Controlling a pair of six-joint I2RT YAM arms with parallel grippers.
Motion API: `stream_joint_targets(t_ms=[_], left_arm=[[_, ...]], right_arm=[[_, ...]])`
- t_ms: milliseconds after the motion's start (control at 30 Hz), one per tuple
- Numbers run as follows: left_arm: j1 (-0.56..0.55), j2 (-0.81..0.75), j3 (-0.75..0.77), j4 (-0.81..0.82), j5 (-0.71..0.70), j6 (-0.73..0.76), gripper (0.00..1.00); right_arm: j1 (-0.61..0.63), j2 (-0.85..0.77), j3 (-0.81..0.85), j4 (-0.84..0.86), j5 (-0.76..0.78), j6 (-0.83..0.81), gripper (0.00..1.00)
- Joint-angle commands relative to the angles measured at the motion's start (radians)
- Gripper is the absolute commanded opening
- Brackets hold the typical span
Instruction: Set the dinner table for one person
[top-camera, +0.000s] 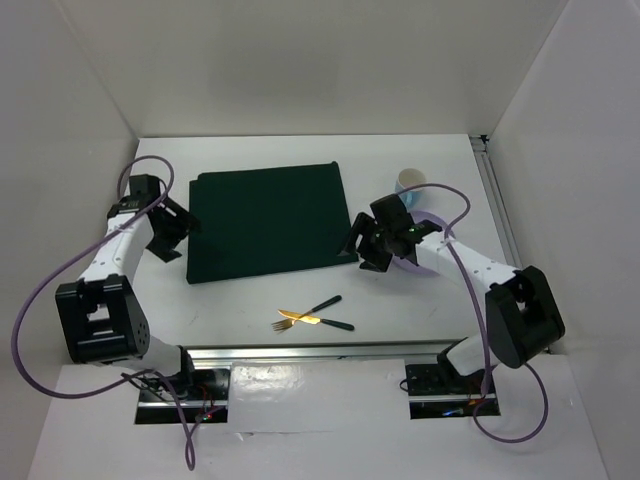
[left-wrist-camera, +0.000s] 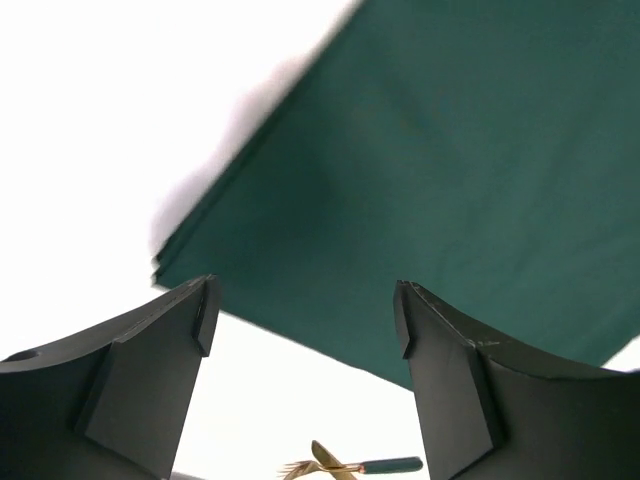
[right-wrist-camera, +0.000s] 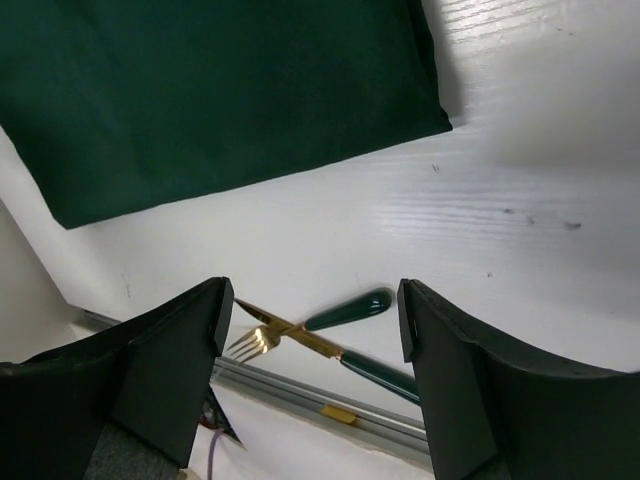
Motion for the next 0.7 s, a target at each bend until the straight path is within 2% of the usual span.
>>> stream_joint_targets(t_ms=[0, 67, 167, 267, 433, 567, 667], left_arm=[[0.004, -0.066, -0.052, -0.070, -0.026, -0.057, 0.87], [0.004, -0.066, -0.110, -0.070, 0.002, -0.071, 0.89], [0.004, -0.040, -0.185, -0.033, 0.065, -0.081, 0.94], [0.013, 0.001, -0.225, 0.018, 0.115, -0.101, 0.97], [0.013, 0.033, -0.250, 0.090, 0.151, -0.120, 0.97], [0.022, 0.084, -0.250, 0.128, 0.130, -0.140, 0.91], [0.031, 0.125, -0.250, 0.157, 0.129, -0.150, 0.81]], right_arm=[[0.007, 0.046, -0.006, 0.052, 0.024, 0.083, 0.78], [0.007, 0.089, -0.006, 0.075, 0.012, 0.102, 0.86], [0.007, 0.144, 0.005, 0.075, 0.012, 0.145, 0.92], [0.007, 0.167, 0.015, 0.093, 0.032, 0.194, 0.93], [0.007, 0.196, -0.018, 0.161, 0.070, 0.249, 0.93], [0.007, 0.233, -0.038, 0.218, 0.098, 0.260, 0.91], [0.007, 0.279, -0.029, 0.241, 0.108, 0.272, 0.89]])
